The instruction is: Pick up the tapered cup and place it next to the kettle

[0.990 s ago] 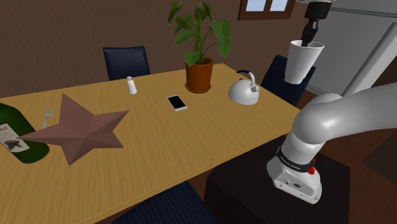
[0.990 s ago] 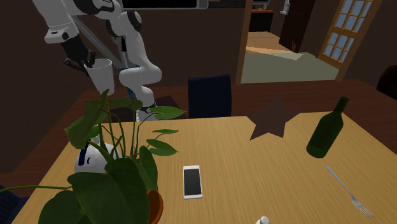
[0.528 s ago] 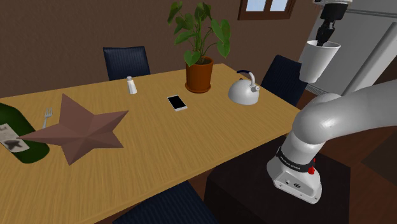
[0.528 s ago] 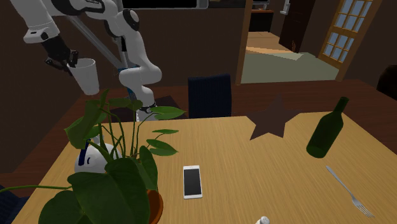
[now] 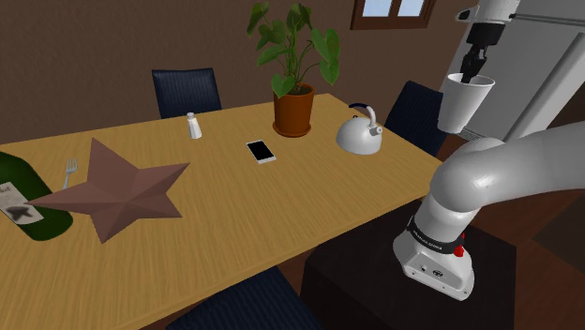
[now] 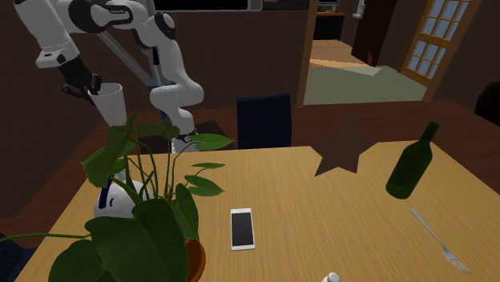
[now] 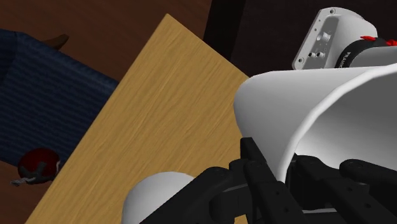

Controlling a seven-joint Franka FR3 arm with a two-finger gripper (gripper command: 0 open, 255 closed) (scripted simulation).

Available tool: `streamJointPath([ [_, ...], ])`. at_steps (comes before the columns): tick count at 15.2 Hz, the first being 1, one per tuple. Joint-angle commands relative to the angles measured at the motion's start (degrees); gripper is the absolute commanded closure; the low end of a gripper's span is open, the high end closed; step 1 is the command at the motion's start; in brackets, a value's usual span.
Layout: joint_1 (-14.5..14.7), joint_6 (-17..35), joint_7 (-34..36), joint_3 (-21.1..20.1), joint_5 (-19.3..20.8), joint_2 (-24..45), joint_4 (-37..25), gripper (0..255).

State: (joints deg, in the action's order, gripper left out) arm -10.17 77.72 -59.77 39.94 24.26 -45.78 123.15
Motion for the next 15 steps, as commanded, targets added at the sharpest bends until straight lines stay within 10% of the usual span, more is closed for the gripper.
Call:
streamJointPath([
  [1,-0.2,1.4,0.2,0.5,0.5,-0.5,1.8,255],
  [15,-1.5,10.7,1.1,4.5,4.0,-2.4,12.6,255],
])
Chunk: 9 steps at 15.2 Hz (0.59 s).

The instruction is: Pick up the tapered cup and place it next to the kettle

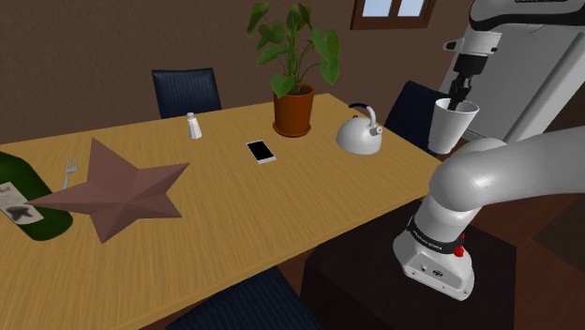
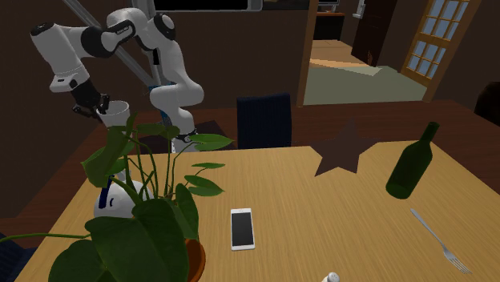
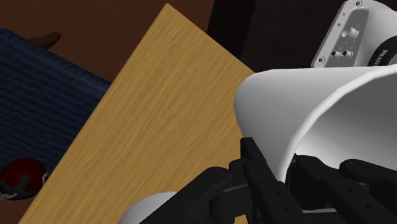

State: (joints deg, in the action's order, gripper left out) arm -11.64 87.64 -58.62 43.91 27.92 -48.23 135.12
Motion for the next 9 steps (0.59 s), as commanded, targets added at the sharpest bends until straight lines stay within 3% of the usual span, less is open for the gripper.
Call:
streamJointPath([
  [1,-0.1,1.5,0.0,0.9,0.6,0.0,1.3,255],
  [9,-0.5,7.1,0.4,4.1,3.0,0.2,6.5,255],
])
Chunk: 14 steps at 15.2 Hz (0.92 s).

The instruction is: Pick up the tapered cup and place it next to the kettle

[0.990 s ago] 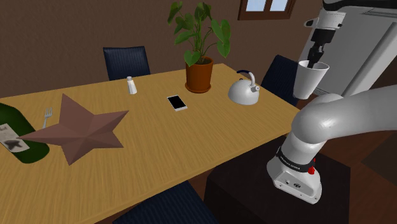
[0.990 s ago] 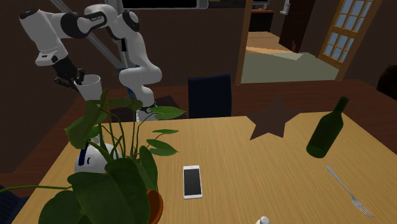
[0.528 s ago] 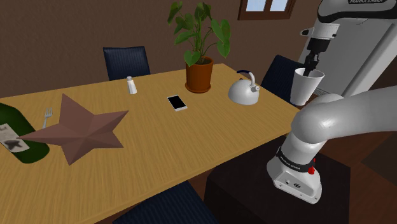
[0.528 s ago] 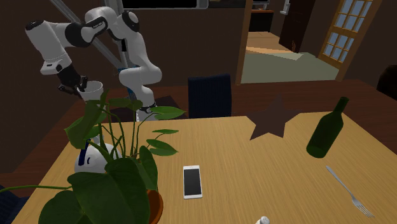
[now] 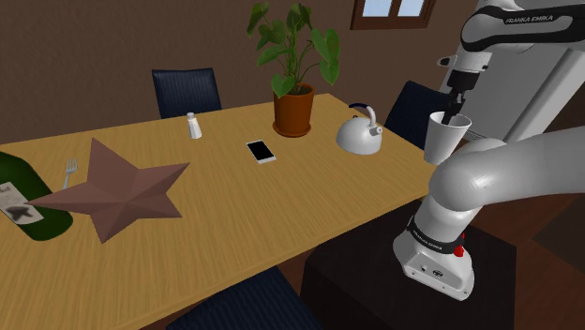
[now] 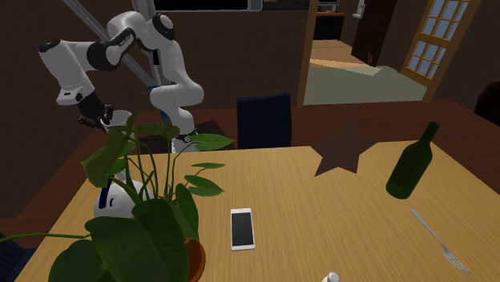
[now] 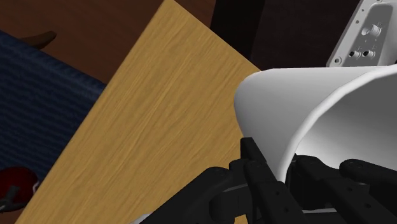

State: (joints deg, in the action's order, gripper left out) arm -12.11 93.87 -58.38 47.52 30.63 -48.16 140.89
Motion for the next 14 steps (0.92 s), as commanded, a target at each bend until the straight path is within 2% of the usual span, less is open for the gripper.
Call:
streamJointPath([
  [1,0.0,1.6,0.2,0.9,0.6,0.2,1.3,255],
  [12,0.4,10.6,0.6,6.8,4.5,2.4,7.4,255],
  [14,0.4,10.6,0.6,6.8,4.5,2.4,7.4,255],
])
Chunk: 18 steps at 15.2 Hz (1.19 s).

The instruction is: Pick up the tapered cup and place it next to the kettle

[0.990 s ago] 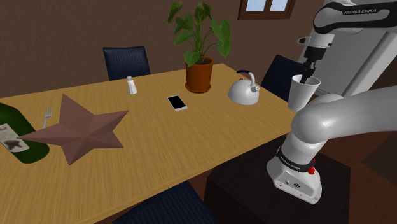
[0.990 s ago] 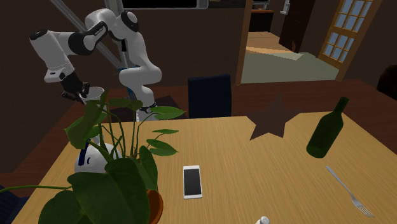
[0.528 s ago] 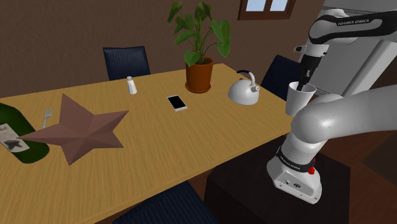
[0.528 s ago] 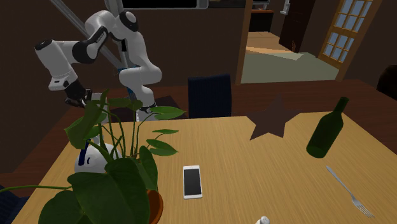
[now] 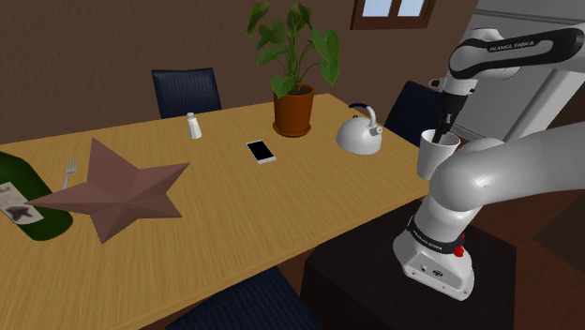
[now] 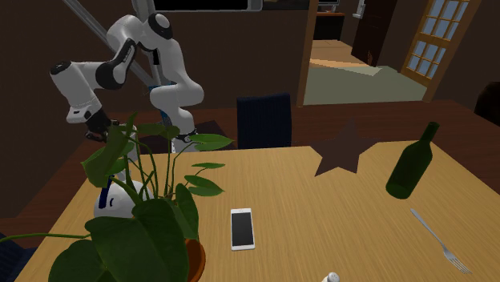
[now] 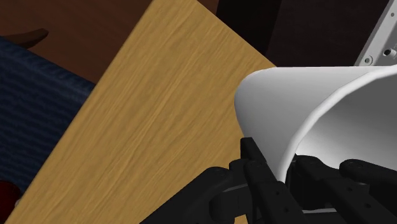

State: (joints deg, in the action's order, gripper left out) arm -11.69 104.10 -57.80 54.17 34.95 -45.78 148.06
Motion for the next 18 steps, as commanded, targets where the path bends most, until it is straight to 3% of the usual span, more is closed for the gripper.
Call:
streamJointPath([
  [1,0.0,0.3,0.0,0.2,0.2,0.0,0.3,255],
  [6,0.0,0.3,0.1,0.2,0.2,0.0,0.3,255],
  [7,0.0,0.3,0.0,0.2,0.2,0.0,0.3,0],
  [12,0.0,0.3,0.0,0.2,0.2,0.0,0.3,0],
  [16,0.5,-6.6,-0.6,-3.9,-3.1,-0.7,-5.7,0],
  [18,0.5,-6.6,-0.6,-3.9,-3.2,-0.7,-5.7,0],
])
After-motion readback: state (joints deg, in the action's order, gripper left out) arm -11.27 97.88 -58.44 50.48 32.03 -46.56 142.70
